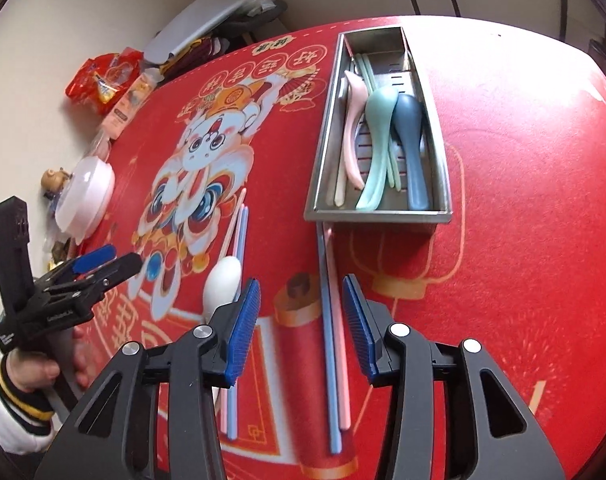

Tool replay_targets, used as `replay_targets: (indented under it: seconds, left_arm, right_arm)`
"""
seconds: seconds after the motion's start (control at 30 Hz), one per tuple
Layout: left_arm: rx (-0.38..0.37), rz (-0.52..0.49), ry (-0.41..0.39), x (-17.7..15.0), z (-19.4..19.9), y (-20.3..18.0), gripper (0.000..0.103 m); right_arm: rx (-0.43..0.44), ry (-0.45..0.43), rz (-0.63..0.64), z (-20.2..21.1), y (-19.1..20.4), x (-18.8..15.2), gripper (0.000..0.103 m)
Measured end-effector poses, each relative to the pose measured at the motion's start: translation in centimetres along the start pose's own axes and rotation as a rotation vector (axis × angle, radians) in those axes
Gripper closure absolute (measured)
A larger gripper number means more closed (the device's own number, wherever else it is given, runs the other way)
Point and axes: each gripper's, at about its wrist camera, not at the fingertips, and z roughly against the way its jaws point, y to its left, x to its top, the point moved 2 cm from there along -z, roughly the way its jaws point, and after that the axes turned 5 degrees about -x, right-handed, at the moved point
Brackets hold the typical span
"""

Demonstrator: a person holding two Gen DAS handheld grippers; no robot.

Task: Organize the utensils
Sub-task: 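Grasp the white spoon with the right tool while the left tool moves to a beige chopstick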

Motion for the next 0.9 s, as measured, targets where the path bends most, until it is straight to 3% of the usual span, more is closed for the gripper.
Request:
replay_targets:
  seconds: [0.3,0.73,0.87,0.9]
  left_arm:
    - [-0.018,0.043,0.017,-2.7,0.9,2.0,0.006]
    - [-0.049,0.051,0.032,-4.2,0.8,3.3,0.006]
    - [-0.063,0.045,0.036,-4.4,0.8,3.2,0.006]
    - [-0.067,0.043,0.036,-4.4,0.8,3.2,0.006]
  right_arm:
    - [0.022,0.097,0.102,-3.2,5.0,-2.7,0.06]
    - [-0.045,0.14,0.213,-6.6,9.0,-3.5,0.06]
    - [-0.073,0.135,0.237,-7.1,9.5,-3.5,0.064]
    - [-0.088,0.134,0.247,-7.2,9.6,-3.5,0.073]
